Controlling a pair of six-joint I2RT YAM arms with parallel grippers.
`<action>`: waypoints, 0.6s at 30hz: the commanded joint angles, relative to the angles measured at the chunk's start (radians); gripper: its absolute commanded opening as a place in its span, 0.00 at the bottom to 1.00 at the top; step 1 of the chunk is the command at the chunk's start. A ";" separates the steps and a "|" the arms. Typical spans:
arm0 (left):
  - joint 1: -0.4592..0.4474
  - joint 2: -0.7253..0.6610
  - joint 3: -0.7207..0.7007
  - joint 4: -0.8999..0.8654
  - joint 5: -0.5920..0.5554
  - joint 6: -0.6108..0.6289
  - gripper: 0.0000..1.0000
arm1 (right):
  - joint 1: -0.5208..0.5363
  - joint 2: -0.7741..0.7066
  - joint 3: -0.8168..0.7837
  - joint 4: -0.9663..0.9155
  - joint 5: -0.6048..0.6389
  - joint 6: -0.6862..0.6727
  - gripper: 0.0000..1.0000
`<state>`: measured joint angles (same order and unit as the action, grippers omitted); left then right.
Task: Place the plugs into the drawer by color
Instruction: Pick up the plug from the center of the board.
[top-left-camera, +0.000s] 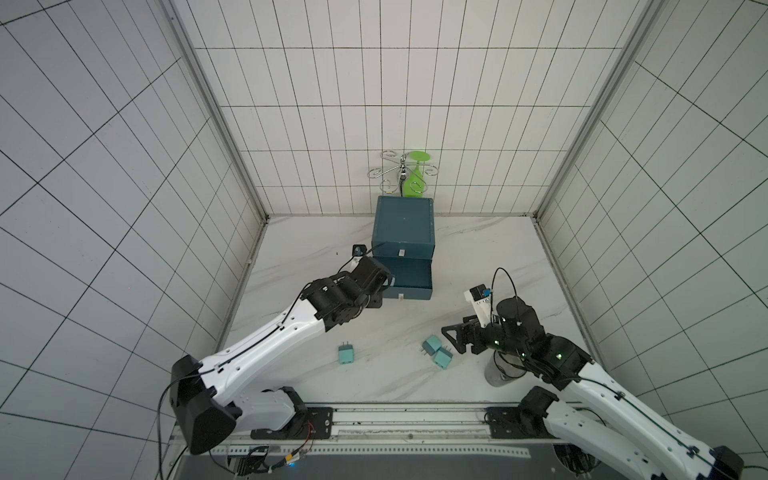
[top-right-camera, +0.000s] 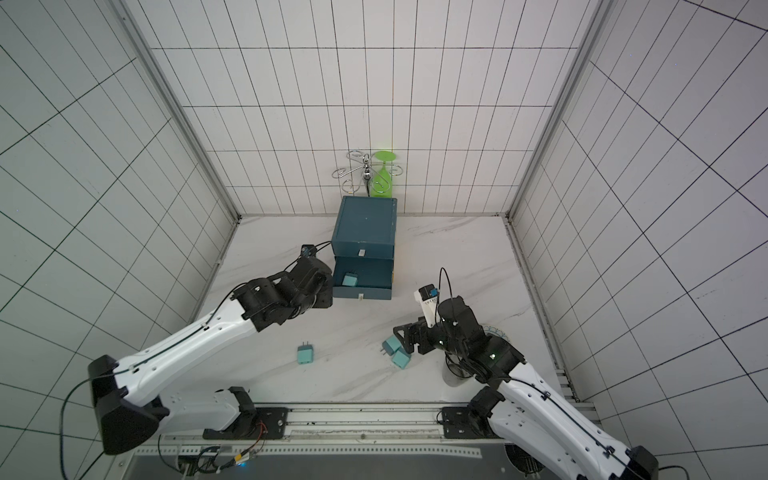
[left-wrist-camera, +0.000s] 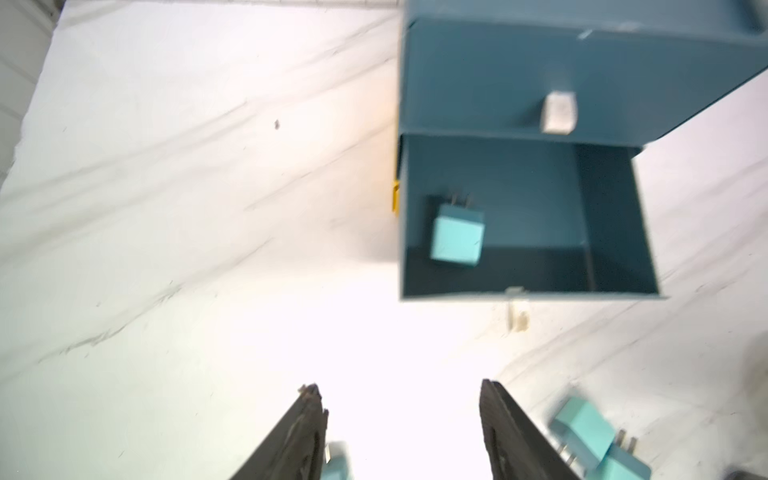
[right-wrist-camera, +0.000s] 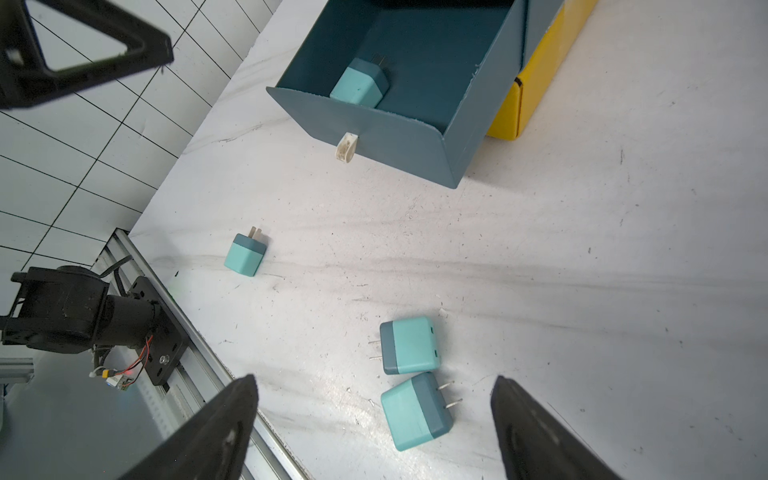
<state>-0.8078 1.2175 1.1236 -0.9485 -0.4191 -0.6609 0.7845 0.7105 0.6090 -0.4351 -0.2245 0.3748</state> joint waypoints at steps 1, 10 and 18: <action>0.002 -0.052 -0.187 -0.041 0.022 -0.089 0.62 | -0.010 -0.009 -0.027 0.018 -0.012 0.006 0.92; 0.028 0.063 -0.350 0.046 0.082 -0.118 0.70 | -0.011 0.007 -0.029 0.026 -0.012 0.007 0.92; 0.008 0.218 -0.393 0.174 0.164 -0.112 0.70 | -0.011 0.007 -0.031 0.027 -0.007 0.006 0.92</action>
<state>-0.7979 1.4212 0.7425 -0.8349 -0.2806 -0.7677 0.7845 0.7219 0.6071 -0.4248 -0.2268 0.3752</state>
